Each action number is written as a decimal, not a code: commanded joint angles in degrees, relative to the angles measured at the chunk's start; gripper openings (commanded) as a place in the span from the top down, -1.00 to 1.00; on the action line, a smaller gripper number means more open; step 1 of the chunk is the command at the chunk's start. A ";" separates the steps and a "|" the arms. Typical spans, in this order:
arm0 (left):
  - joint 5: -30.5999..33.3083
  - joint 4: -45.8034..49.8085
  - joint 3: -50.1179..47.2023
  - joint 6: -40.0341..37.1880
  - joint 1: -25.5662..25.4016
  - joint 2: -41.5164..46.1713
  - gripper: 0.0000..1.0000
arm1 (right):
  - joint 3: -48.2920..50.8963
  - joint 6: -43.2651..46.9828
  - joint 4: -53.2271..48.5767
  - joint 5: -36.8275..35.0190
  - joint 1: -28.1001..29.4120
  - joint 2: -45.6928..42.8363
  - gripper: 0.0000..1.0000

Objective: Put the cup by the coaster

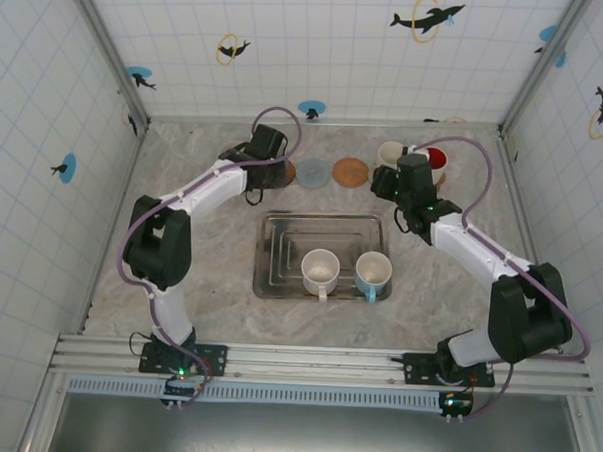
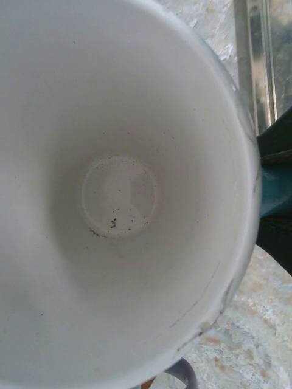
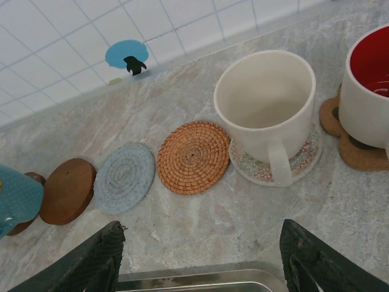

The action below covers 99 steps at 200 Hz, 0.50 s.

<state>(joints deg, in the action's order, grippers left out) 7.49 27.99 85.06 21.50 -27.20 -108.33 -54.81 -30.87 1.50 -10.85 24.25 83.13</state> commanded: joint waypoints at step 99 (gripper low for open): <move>-0.88 -5.04 7.35 -3.34 3.37 -7.67 1.00 | -6.69 -0.33 0.57 2.15 -0.36 5.78 -0.36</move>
<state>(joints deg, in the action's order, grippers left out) 6.44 26.35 89.23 19.62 -24.18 -115.15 -57.93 -30.87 1.45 -9.02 24.25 87.70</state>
